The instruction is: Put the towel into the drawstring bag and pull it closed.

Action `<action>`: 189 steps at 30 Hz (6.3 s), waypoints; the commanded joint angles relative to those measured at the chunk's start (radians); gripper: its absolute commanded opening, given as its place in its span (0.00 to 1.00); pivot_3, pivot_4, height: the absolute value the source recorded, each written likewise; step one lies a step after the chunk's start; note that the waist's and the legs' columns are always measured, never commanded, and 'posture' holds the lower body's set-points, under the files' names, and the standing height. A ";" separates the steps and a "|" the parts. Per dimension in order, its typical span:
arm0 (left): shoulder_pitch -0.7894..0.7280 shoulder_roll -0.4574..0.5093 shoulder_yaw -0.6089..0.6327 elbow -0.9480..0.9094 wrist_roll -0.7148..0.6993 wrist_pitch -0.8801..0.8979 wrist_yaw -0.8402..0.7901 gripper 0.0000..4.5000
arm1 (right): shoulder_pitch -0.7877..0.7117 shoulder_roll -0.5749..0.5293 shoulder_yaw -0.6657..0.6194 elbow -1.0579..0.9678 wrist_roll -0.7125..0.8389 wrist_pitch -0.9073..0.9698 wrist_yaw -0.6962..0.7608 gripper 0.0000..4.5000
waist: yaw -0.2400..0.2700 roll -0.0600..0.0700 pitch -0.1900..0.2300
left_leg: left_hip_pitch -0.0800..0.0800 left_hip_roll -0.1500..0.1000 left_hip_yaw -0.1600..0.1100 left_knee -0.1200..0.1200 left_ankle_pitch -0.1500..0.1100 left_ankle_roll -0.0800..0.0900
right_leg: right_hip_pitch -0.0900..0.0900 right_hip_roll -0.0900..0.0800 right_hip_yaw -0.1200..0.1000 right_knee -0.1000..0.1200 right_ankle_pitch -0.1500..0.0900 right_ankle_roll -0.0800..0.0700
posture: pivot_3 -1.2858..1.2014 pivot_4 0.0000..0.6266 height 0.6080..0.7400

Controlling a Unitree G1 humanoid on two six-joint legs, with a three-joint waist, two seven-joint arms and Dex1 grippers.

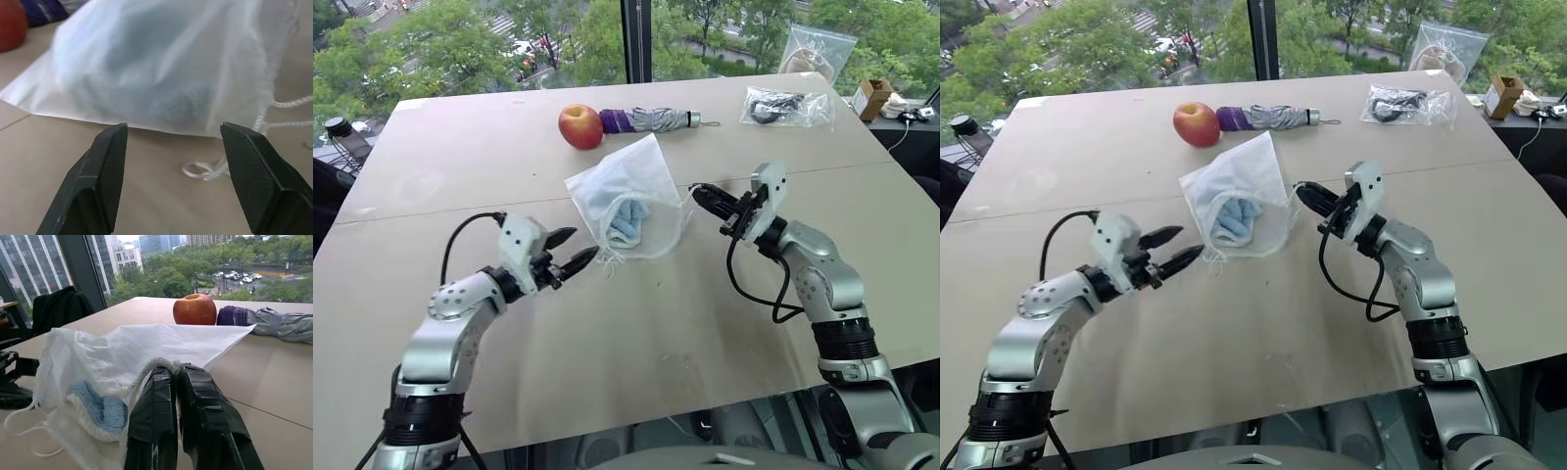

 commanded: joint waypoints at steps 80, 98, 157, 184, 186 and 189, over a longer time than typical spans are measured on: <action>-0.205 -0.088 0.417 0.243 0.444 -0.176 1.139 0.01 | -0.174 -0.030 -0.407 0.398 -0.197 -0.382 -1.062 0.00 | -0.018 -0.002 -0.001 | 0.003 -0.002 0.002 -0.009 0.002 -0.003 | -0.001 -0.002 0.004 -0.002 0.004 -0.001 | 0.52 0.24 1.00; -0.096 -0.171 -0.068 -0.231 -0.209 0.306 0.265 0.01 | -0.189 0.009 -0.371 0.405 -0.164 -0.369 -0.889 0.00 | -0.028 -0.001 -0.001 | 0.000 -0.002 0.003 -0.009 0.002 -0.003 | -0.002 -0.002 0.004 -0.003 0.004 -0.001 | 0.52 0.24 1.00; -0.190 -0.123 0.340 -0.202 -0.943 0.287 0.524 0.00 | -0.235 0.268 0.364 -0.107 0.040 0.248 0.096 0.05 | -0.017 -0.001 -0.001 | 0.000 0.001 -0.002 -0.001 0.002 -0.004 | 0.000 0.002 -0.001 -0.003 0.004 -0.002 | 0.52 0.24 1.00; -0.085 -0.103 0.320 -0.135 -0.670 0.258 0.442 0.00 | -0.103 0.213 -0.077 -0.181 0.439 0.394 -0.095 0.02 | -0.021 -0.001 0.000 | -0.001 0.001 -0.003 -0.003 0.002 -0.004 | 0.000 0.002 -0.001 -0.004 0.004 -0.002 | 0.52 0.24 1.00; -0.069 -0.107 0.314 -0.140 -0.659 0.260 0.438 0.00 | -0.062 0.177 -0.084 -0.182 0.406 0.374 -0.117 0.02 | -0.021 -0.001 0.000 | -0.001 0.001 -0.002 -0.003 0.002 -0.003 | 0.000 0.002 -0.001 -0.004 0.004 -0.002 | 0.52 0.24 1.00; -0.065 -0.121 0.316 -0.124 -0.622 0.233 0.452 0.00 | -0.035 0.163 -0.110 -0.170 0.376 0.335 -0.167 0.02 | -0.021 -0.001 0.000 | -0.001 0.001 -0.002 -0.003 0.002 -0.003 | -0.001 0.002 -0.001 -0.004 0.004 -0.002 | 0.52 0.24 1.00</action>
